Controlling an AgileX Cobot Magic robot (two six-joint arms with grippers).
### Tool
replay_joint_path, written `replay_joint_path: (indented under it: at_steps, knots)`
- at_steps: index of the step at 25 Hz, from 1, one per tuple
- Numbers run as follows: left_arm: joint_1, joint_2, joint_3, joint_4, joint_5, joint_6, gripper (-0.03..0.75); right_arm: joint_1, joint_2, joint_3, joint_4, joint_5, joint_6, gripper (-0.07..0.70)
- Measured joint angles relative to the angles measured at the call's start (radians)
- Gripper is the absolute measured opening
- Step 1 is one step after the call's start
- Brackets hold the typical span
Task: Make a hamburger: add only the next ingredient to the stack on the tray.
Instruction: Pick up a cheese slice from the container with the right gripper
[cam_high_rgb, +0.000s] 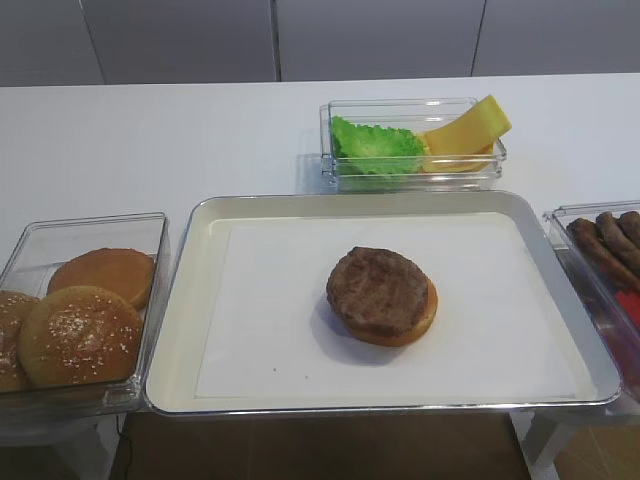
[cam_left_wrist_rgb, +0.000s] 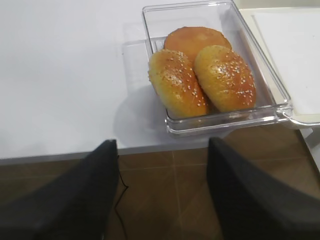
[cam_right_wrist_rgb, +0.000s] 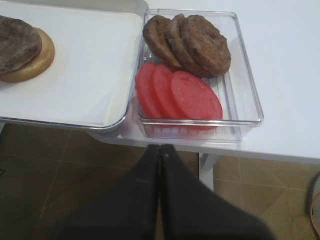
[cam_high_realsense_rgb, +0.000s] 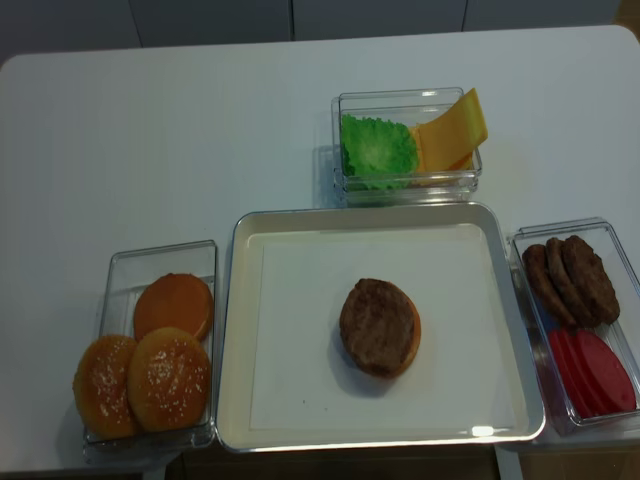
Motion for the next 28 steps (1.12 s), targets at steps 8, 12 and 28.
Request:
replay_joint_path:
  at_steps: [8,12,28]
  knots:
    - [0.000,0.000,0.000,0.000,0.000,0.000,0.422,0.000,0.000,0.000,0.000,0.000,0.000,-0.005]
    - [0.000,0.000,0.000,0.000,0.000,0.000,0.422,0.000,0.000,0.000,0.000,0.000,0.000,-0.005]
    - [0.000,0.000,0.000,0.000,0.000,0.000,0.422,0.000,0.000,0.000,0.000,0.000,0.000,-0.005]
